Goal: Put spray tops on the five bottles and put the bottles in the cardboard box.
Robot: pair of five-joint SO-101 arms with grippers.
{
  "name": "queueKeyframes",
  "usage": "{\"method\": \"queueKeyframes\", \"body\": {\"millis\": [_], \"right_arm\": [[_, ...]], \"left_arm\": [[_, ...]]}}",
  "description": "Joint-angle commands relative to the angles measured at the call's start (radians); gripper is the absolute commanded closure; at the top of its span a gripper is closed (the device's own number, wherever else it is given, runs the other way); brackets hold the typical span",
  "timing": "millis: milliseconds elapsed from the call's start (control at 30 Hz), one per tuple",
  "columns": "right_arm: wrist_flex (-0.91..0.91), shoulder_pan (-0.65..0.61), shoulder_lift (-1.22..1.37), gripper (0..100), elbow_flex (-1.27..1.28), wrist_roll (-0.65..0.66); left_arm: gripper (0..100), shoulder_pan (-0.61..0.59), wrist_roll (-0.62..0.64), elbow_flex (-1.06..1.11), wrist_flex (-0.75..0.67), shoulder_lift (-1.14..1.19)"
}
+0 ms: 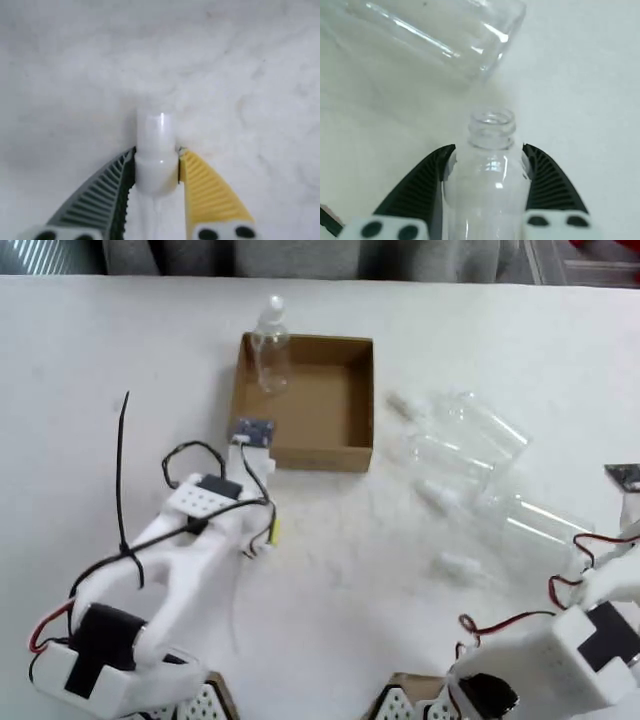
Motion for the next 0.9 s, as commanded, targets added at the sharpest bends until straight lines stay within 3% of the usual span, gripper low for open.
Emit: {"method": "queueKeyframes", "body": {"millis": [0,300,533,867], "right_arm": [[0.068,-0.048,-0.145,91.8,-0.012,-0.103],[0.159,-0.199,-0.432,91.7,-0.005,-0.402],[0.197,-0.398,-0.553,91.5,0.031,-0.671],[0.191,-0.75,-0.742,91.7,0.203,-0.825]], "left_arm": [[98,-0.016,-0.049,-0.003,-0.029,-0.038],[98,-0.016,-0.077,-0.002,-0.034,-0.038],[98,-0.028,-0.077,0.014,-0.046,-0.044],[98,-0.071,-0.077,0.014,-0.043,-0.044]]}}
